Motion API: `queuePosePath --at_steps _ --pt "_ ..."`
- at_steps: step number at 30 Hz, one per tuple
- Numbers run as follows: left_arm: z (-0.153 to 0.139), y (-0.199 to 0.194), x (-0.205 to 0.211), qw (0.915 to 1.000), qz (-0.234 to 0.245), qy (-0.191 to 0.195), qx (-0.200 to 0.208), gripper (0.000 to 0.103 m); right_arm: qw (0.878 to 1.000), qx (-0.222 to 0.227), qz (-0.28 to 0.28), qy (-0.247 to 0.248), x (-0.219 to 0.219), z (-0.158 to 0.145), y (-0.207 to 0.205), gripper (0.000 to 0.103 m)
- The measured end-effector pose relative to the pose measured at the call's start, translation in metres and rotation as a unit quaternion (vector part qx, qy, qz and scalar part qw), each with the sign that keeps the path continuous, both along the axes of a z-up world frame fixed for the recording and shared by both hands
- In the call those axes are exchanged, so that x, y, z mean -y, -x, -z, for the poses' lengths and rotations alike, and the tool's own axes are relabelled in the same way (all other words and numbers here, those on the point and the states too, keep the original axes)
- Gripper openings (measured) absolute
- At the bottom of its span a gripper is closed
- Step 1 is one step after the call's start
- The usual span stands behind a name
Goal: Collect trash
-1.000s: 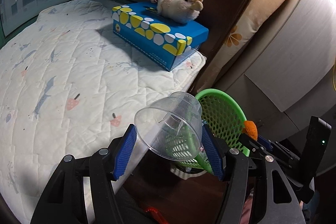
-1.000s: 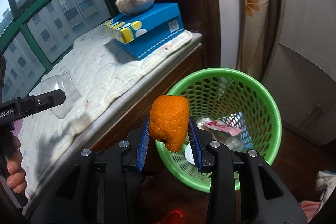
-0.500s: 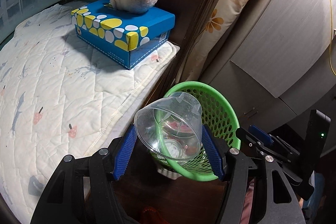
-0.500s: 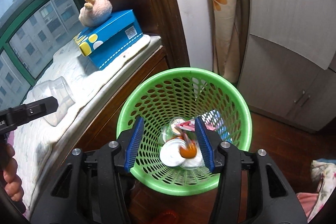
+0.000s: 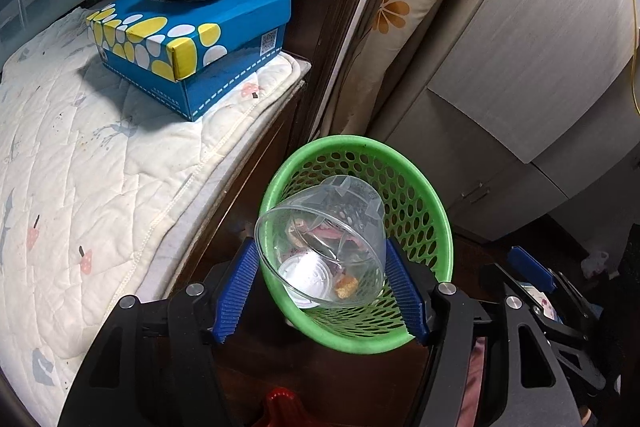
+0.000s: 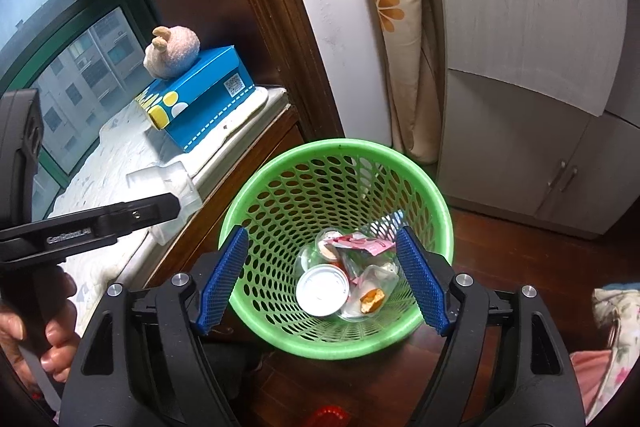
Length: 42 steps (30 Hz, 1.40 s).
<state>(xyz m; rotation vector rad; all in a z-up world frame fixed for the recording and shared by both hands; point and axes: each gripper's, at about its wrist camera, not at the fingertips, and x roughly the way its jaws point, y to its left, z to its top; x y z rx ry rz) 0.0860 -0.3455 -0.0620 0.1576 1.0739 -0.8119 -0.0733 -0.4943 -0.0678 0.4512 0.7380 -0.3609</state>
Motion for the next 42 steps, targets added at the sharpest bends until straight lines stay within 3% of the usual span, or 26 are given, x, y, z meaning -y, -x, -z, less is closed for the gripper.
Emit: queuePosePath --at_steps 6,11,16,30,42 --pt "0.006 0.002 0.012 0.9999 0.012 -0.003 -0.004 0.062 1.000 -0.001 0.003 0.006 -0.002 0.000 0.005 0.076" --pt "0.009 0.003 0.014 0.9998 0.017 0.006 -0.010 0.073 1.000 -0.002 0.004 0.001 -0.004 0.003 0.006 0.076" --pt "0.002 0.002 -0.002 0.9999 0.006 0.014 0.003 0.075 1.000 -0.004 -0.003 -0.002 -0.010 0.005 0.004 0.076" --pt "-0.027 -0.005 -0.099 0.9947 -0.080 0.003 0.064 0.086 0.997 0.015 -0.074 0.008 -0.070 -0.015 -0.023 0.081" --pt "-0.049 -0.003 -0.196 0.9772 -0.165 -0.033 0.130 0.093 0.989 0.027 -0.145 0.025 -0.133 -0.036 -0.057 0.085"
